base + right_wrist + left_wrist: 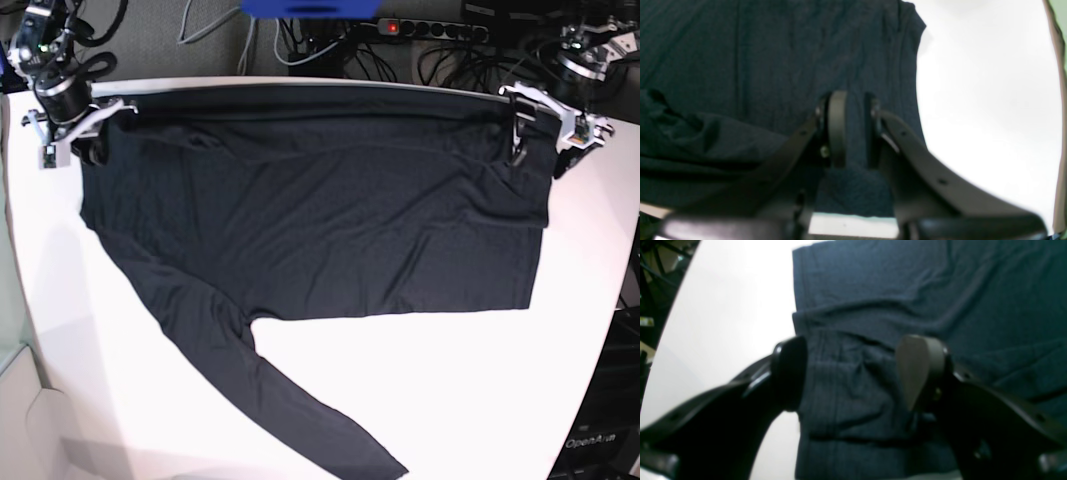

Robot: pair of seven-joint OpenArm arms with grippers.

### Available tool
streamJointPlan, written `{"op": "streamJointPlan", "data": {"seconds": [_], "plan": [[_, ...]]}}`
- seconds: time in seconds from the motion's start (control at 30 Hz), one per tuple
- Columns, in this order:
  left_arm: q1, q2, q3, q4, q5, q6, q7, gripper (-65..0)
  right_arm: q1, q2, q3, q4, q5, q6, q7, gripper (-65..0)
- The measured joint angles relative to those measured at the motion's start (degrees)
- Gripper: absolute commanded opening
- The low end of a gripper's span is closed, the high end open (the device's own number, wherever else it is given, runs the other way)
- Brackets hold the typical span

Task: Fold the T-shirt properly
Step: 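Lift the collar edge and carry both grippers toward the hem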

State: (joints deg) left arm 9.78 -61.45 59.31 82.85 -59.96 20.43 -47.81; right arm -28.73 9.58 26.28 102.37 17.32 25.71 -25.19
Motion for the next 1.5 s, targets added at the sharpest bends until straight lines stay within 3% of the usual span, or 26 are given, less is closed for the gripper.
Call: {"op": "streamJointPlan", "data": {"seconds": [0.13, 0.23, 0.33, 0.37, 0.47, 0.57, 0.67, 0.83, 0.9, 1.2, 1.4, 1.5], "plan": [[-0.92, 0.22, -1.29, 1.49, 0.31, -0.2, 0.68, -22.7, 3.34, 2.84, -0.28, 0.02, -0.15, -0.04, -1.46, -53.5], [-2.29, 0.37, -4.44, 2.29, -0.15, 0.0, 0.61, -22.6, 8.76, 5.77, -0.61, -0.09, 0.17, 0.22, -8.63, -51.4], [-2.36, 0.5, -8.9, 3.74, 0.39, -0.24, 1.36, -22.6, 16.11, 9.01, -1.4, -0.31, 0.04, -0.13, -15.67, -44.4], [-2.4, 0.61, -10.64, 3.74, 0.37, -0.24, 3.37, -22.6, 18.71, 10.45, -2.89, -0.48, -0.17, -0.22, -17.38, -41.5], [-6.27, 3.19, -16.2, 2.91, -0.57, 0.85, 16.52, -22.6, 26.86, 13.49, -8.0, -6.56, 0.5, -0.07, -18.6, -35.9], [-11.39, 7.72, -22.34, 1.33, 1.25, -1.86, 28.17, -22.6, 33.29, 14.08, -13.16, -13.99, 0.81, 0.09, -18.88, -35.5], [-15.34, 12.5, -28.44, -2.27, 1.92, -0.61, 38.6, -22.5, 38.77, 14.08, -16.98, -21.4, 0.15, -0.04, -18.8, -35.5], [-21.44, 20.83, -36.37, -11.91, 7.5, -9.25, 52.04, -22.5, 47.12, 14.05, -22.05, -34.97, 0.52, -0.07, -12.44, -35.3], [-22.45, 22.99, -39.71, -13.99, 11.72, -14.95, 54.75, -22.5, 49.33, 13.77, -23.41, -40.41, 0.17, -0.04, -10.69, -35.3], [-23.41, 30.73, -48.46, -20.52, 37.11, -24.02, 56.81, -22.5, 51.49, 14.05, -23.74, -49.72, -0.17, -0.11, -3.34, -35.3], [-23.61, 34.03, -56.3, -30.86, 40.46, -29.62, 57.44, -22.5, 52.22, 14.1, -23.74, -50.75, -0.24, -0.2, -2.86, -35.2], [-27.56, 35.47, -58.55, -36.74, 41.66, -31.41, 57.61, -22.5, 52.63, 14.05, -24.04, -50.73, -0.07, -0.2, -3.02, -35.2]]}}
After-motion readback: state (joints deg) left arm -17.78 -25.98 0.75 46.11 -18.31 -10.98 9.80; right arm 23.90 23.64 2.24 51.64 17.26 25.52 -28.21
